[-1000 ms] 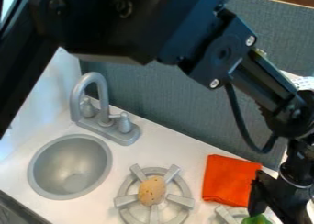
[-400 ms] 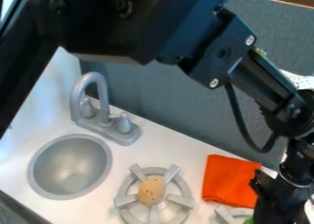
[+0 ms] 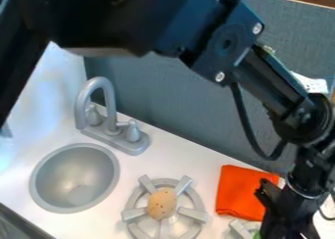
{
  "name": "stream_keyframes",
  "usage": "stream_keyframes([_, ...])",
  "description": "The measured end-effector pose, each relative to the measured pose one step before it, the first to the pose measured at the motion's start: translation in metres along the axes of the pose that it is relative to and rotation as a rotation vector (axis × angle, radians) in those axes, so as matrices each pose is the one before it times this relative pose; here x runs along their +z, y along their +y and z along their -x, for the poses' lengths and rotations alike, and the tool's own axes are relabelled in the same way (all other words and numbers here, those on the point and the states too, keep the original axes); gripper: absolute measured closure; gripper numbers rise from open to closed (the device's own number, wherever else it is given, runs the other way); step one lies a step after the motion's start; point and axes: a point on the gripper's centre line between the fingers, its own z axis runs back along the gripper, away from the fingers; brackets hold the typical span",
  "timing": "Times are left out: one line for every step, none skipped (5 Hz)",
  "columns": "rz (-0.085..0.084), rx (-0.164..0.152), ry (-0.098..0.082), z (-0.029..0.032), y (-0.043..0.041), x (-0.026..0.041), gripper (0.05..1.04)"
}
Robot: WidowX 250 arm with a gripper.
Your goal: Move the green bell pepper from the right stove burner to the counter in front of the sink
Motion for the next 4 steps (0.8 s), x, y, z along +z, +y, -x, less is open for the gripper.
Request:
stream_keyframes([0.0094, -0.0074, -0.0709, 0.00673, -0.00120, 0.03020, 0.991])
stream_keyframes([0.0261, 0.0377, -0.1054, 0.00450, 0.01444, 0.03905, 0.991])
stream_keyframes([0.0008, 0.0555, -0.0274, 0.01419, 0.02077, 0.01504, 0.991])
stream_keyframes([-0.0839, 0.1310, -0.0044, 0.01978, 0.03972, 0.01447, 0.991])
